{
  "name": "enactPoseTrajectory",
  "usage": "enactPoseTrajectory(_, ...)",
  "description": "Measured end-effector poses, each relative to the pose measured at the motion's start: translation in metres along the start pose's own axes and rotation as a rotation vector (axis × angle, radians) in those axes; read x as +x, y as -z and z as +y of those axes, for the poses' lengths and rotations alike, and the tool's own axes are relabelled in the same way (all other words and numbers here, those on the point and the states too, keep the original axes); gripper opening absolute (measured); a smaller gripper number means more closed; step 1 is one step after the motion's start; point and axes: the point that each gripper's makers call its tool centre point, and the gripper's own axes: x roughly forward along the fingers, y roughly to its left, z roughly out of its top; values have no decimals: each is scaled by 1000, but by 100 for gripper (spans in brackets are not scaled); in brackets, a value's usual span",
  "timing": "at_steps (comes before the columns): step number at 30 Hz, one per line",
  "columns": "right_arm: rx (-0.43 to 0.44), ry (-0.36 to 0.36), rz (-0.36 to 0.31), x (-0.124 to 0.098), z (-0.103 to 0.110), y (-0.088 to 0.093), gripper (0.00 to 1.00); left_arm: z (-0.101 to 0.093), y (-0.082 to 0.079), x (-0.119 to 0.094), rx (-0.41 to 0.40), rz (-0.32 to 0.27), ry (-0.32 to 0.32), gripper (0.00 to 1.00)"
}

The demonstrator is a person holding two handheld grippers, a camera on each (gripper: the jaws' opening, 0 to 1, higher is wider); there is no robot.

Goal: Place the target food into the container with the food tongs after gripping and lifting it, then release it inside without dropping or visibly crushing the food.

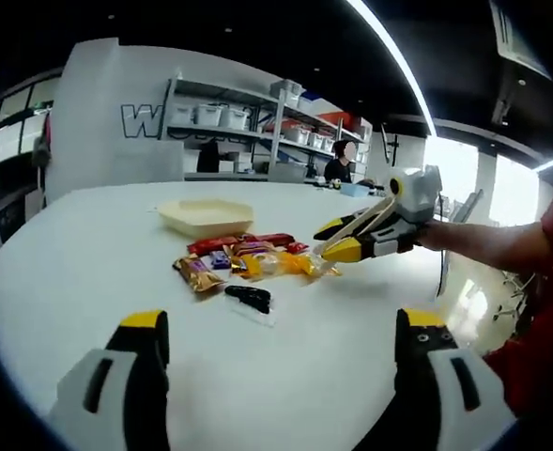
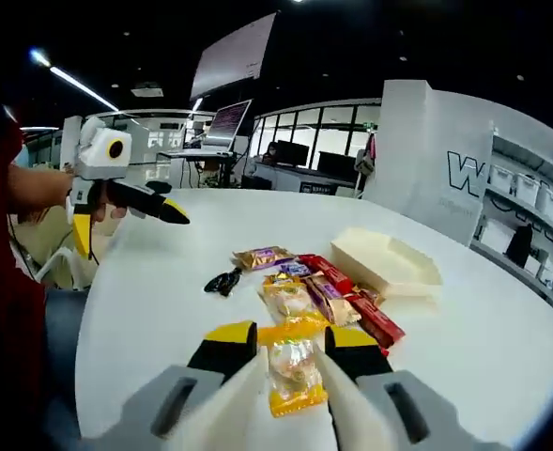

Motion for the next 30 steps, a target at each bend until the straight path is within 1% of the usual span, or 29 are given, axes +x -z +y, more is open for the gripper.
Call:
enactPoseTrajectory(5,-23,-6,19,3,2,2,23,-1,1,0,1,4,3,99)
enactPoseTrajectory(9,-16,-5,39,5,2,4,21,-1,0,0,-1,3,4,99)
enactPoseTrajectory(12,-3,-5,40,6,1,5,20,0,0,0,-4,1,5,99)
enactPoseTrajectory(14,21,-6,39,4,1,5,18,-1,-1,1,-5,-2,8,99)
enactPoseTrajectory(15,47,-4,42,4,-1,5,17,-1,-1,1,-6,-2,8,99)
enactPoseTrajectory(17,53,1,41,4,-2,5,15,-1,0,1,-6,-1,7,99)
enactPoseTrajectory(18,95,13,41,4,-3,4,14,-1,0,1,-5,-1,7,99)
enactPoseTrajectory(19,122,27,33,3,-6,3,14,0,0,1,-5,-2,5,99)
enactPoseTrajectory(21,127,28,26,1,-6,2,13,0,0,0,-6,-3,5,99)
enactPoseTrajectory(22,188,32,16,0,-5,1,13,0,0,0,-7,-4,5,99)
enactPoseTrajectory(23,187,30,7,-3,-6,-1,13,1,0,-1,-9,-4,4,99)
enactPoseTrajectory(24,174,46,-6,-5,-8,-3,13,1,0,-1,-10,-4,3,99)
enactPoseTrajectory(25,187,42,-8,-7,-9,-4,13,2,1,-2,-10,-4,2,99)
enactPoseTrajectory(26,223,50,-28,-10,-10,-8,13,2,0,-3,-11,-5,1,99)
enactPoseTrajectory(27,221,55,-46,-13,-12,-11,13,2,0,-3,-12,-8,0,99)
enactPoseTrajectory(28,245,51,-51,-18,-11,-15,13,3,-1,-4,-15,-11,0,99)
enactPoseTrajectory(30,250,65,-79,-24,-13,-20,12,3,-2,-4,-18,-17,-1,99)
